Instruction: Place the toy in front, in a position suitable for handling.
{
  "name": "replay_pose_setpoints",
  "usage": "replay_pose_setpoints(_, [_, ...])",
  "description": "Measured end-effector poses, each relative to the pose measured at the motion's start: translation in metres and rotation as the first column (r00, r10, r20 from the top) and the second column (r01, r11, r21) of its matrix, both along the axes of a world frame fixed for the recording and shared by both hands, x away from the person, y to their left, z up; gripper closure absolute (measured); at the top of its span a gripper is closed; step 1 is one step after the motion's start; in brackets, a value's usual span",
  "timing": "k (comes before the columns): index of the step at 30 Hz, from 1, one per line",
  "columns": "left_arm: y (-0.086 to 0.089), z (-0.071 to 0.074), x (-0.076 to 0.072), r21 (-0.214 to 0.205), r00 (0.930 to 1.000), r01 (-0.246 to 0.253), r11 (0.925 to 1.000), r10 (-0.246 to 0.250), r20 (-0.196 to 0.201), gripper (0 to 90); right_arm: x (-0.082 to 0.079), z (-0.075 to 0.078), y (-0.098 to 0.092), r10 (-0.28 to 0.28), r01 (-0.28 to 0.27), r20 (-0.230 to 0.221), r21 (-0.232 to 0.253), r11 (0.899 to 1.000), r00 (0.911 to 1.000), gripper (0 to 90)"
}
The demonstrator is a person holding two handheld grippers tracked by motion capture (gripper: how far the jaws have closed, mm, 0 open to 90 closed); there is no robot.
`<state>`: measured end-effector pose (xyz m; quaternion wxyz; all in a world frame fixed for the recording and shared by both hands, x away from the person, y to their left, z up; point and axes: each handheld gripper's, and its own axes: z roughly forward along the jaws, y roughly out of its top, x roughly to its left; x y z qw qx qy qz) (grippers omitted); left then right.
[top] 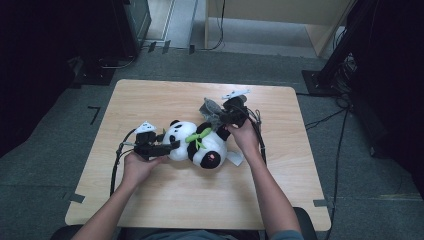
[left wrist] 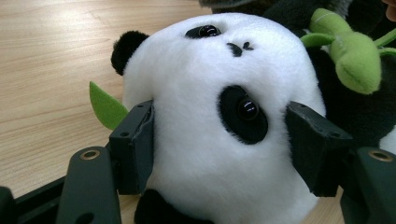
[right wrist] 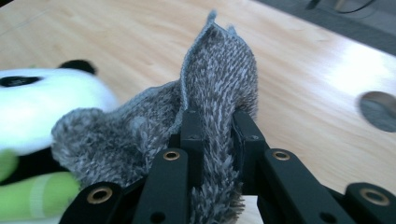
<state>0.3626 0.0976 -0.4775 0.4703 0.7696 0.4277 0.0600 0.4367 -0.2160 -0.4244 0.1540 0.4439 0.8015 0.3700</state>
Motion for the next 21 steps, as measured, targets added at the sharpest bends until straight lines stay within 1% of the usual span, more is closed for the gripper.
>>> replay_pose_setpoints(2, [0.001, 0.0, 0.001, -0.004, 1.0, 0.0, 1.0, 0.0, -0.005, 31.3, 0.001, 0.0, -0.01, -0.036, 0.036, 0.017, 0.0, 0.999, 0.9992, 78.8])
replay_pose_setpoints(3, [0.001, -0.001, 0.001, -0.007, 1.0, 0.001, 1.0, -0.001, -0.003, 30.3, 0.0, 0.001, -0.016, -0.052, 0.052, 0.029, 0.007, 0.999, 0.9982, 78.8])
replay_pose_setpoints(5, [0.001, -0.001, 0.002, -0.013, 1.0, -0.001, 0.9999, 0.001, -0.004, 29.3, -0.002, 0.004, -0.027, -0.082, 0.08, 0.052, 0.043, 0.996, 0.9953, 78.8])
replay_pose_setpoints(7, [0.001, 0.0, 0.003, -0.004, 1.0, 0.002, 1.0, -0.002, -0.003, 29.5, -0.006, 0.012, -0.034, -0.1, 0.094, 0.069, 0.087, 0.992, 0.9926, 78.8])
replay_pose_setpoints(9, [0.001, 0.001, 0.003, -0.002, 0.9999, 0.009, 1.0, -0.009, -0.008, 29.9, -0.012, 0.021, -0.037, -0.098, 0.087, 0.095, 0.118, 0.989, 0.9905, 78.6])
replay_pose_setpoints(10, [0.002, 0.001, 0.004, -0.003, 0.9998, 0.014, 0.9999, -0.014, -0.011, 30.2, -0.016, 0.025, -0.038, -0.093, 0.08, 0.107, 0.126, 0.989, 0.9899, 78.6])
replay_pose_setpoints(13, [0.003, 0.001, 0.005, -0.006, 0.9996, 0.02, 0.9998, -0.021, -0.019, 31.1, -0.026, 0.037, -0.037, -0.076, 0.057, 0.147, 0.134, 0.989, 0.9863, 78.3])
replay_pose_setpoints(15, [0.003, 0.0, 0.006, -0.014, 0.9997, 0.014, 0.9998, -0.014, -0.02, 31.1, -0.034, 0.046, -0.038, -0.073, 0.048, 0.185, 0.133, 0.99, 0.9801, 78.4])
replay_pose_setpoints(16, [0.003, 0.0, 0.006, -0.014, 0.9997, 0.012, 0.9998, -0.012, -0.021, 31.2, -0.038, 0.051, -0.04, -0.07, 0.043, 0.198, 0.142, 0.989, 0.9777, 78.3])
replay_pose_setpoints(17, [0.002, 0.001, 0.006, -0.015, 0.9997, 0.01, 0.9998, -0.01, -0.022, 31.1, -0.041, 0.056, -0.041, -0.07, 0.039, 0.205, 0.153, 0.987, 0.9763, 78.1])
replay_pose_setpoints(19, [0.002, 0.001, 0.006, -0.01, 0.9995, 0.011, 0.9999, -0.012, -0.028, 31.2, -0.048, 0.063, -0.046, -0.064, 0.03, 0.201, 0.167, 0.986, 0.9775, 77.9])
replay_pose_setpoints(21, [0.002, 0.002, 0.007, -0.006, 0.9993, 0.01, 0.9999, -0.01, -0.037, 31.5, -0.055, 0.068, -0.049, -0.056, 0.019, 0.206, 0.179, 0.984, 0.9769, 77.8])
